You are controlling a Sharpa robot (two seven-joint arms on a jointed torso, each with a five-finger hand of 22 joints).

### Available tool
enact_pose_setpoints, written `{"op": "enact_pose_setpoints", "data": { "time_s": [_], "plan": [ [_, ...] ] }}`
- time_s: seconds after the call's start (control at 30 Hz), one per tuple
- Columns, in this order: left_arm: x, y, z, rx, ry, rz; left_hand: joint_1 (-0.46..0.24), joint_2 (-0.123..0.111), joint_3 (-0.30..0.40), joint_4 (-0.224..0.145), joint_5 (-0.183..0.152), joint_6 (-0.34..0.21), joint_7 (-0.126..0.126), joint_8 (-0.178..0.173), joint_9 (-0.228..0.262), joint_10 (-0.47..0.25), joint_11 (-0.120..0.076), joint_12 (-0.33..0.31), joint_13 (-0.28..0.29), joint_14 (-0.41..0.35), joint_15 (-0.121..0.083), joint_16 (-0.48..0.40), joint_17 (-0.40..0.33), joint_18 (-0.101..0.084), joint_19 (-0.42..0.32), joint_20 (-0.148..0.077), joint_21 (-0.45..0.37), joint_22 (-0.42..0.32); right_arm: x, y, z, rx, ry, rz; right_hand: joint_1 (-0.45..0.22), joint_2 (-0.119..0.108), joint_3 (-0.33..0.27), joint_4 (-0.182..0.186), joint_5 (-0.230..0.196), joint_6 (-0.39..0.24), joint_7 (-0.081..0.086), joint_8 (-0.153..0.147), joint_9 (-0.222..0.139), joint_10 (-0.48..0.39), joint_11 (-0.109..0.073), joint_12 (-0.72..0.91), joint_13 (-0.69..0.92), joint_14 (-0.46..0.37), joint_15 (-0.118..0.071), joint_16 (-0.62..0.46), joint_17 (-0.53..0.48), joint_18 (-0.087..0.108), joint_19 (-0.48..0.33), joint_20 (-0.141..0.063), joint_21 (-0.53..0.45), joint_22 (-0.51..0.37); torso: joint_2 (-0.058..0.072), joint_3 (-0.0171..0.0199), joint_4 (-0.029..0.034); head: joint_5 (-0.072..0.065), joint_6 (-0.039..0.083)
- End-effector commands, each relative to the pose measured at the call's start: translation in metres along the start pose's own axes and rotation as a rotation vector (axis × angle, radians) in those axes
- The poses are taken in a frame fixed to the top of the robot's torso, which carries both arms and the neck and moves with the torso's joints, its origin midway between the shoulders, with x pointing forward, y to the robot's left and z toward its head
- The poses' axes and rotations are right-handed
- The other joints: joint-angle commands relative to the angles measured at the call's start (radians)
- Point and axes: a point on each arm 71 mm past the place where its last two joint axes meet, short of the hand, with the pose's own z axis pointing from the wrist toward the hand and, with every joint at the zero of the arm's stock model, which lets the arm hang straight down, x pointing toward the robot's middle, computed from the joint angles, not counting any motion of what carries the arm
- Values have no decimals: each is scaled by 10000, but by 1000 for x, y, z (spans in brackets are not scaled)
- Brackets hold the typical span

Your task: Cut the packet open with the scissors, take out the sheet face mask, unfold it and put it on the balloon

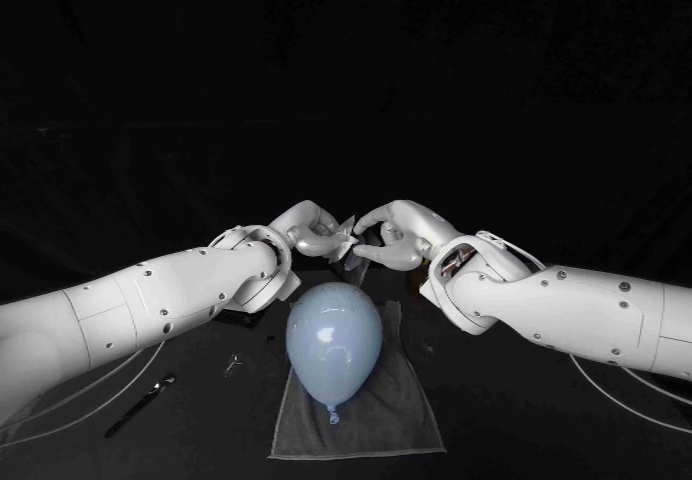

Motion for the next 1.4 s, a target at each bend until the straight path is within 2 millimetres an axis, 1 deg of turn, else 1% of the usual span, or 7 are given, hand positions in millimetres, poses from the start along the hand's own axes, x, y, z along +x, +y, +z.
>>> {"op": "enact_pose_setpoints", "data": {
  "time_s": [0.03, 0.4, 0.67, 0.8, 0.93, 1.07, 1.4],
  "plan": [
    [1, -2, 0, 141, 92, -59, 2, 29, 138, -163, 33, 67, -10, 53, 537, 50, 28, 22, 14, -14, -69, 51, -7, 150, -98, 1, 35, 9, 2, 5, -2, -525, 353, -75, 58, -128, -105, -21, -23, -101, 34, -82, -28, -134, 4, -95, 57, -28, 80, -53, 298, 68, -74, 28, -79, -29, 2, 12, -5, 18, -13],
    [1, -2, 0, 132, 104, -60, 2, 29, 138, -163, 33, 67, -10, 53, 537, 50, 28, 22, 14, -14, -69, 51, -7, 150, -98, 1, 35, 9, 1, 13, -3, -1395, 143, -828, 289, -125, -203, -121, -21, 24, 30, -75, -18, -121, 5, -6, 118, -24, 90, -9, 355, 126, -75, 97, -159, -56, 1, 9, 1, 18, -12],
    [2, -3, 0, 162, 184, -70, 15, 29, 148, -184, 33, 72, -15, 57, 537, 53, 24, 22, 16, -12, -73, 52, -10, 151, -108, -4, 56, 24, 1, 22, 2, -2348, -533, -2023, 519, 4, -216, -186, -23, 240, -55, -44, -14, -5, -61, 183, 253, 69, 35, 105, 519, 188, 7, 116, -171, -46, 5, 4, 8, 14, -7],
    [3, -4, 0, 179, 213, -78, 15, 29, 148, -184, 33, 72, -15, 57, 537, 53, 24, 22, 16, -12, -73, 52, -10, 151, -108, -4, 56, 24, 2, 22, 5, -2482, -652, -2364, 619, -10, -237, -236, -23, 157, -111, -127, -57, 8, -108, 194, 255, 83, -3, 125, 546, 202, 29, 101, -177, -38, 9, 4, 19, 16, -4],
    [3, -4, -1, 188, 226, -83, 15, 29, 148, -184, 33, 72, -15, 57, 537, 53, 24, 22, 16, -12, -73, 52, -10, 151, -108, -4, 56, 24, 3, 20, 7, -2546, -562, -2714, 720, -23, -250, -293, -23, 133, -165, -169, -84, 7, -151, 191, 248, 83, -38, 130, 550, 209, 37, 79, -187, -32, 1, -1, 1, 36, -19],
    [3, -4, -1, 197, 231, -86, 15, 29, 148, -184, 33, 72, -15, 57, 537, 53, 24, 22, 16, -12, -73, 52, -10, 151, -108, -4, 56, 24, 7, 18, 10, -2540, -198, -3092, 891, 7, -225, -385, -23, 201, -235, -173, -104, -6, -209, 172, 231, 58, -76, 114, 521, 213, 35, 39, -203, -21, -3, 0, 4, 50, -39],
    [2, -3, -1, 185, 212, -81, 19, 32, 153, -194, 33, 74, -16, 59, 537, 54, 24, 22, 17, -12, -74, 52, -13, 150, -117, -5, 72, 35, 11, 14, 10, -2469, 315, -3538, 953, 59, -244, -410, -23, 555, -250, -69, -106, 18, -230, 212, 260, 75, -101, 147, 571, 205, 28, -9, -220, 9, 2, 3, -4, 72, -48]
  ]
}}
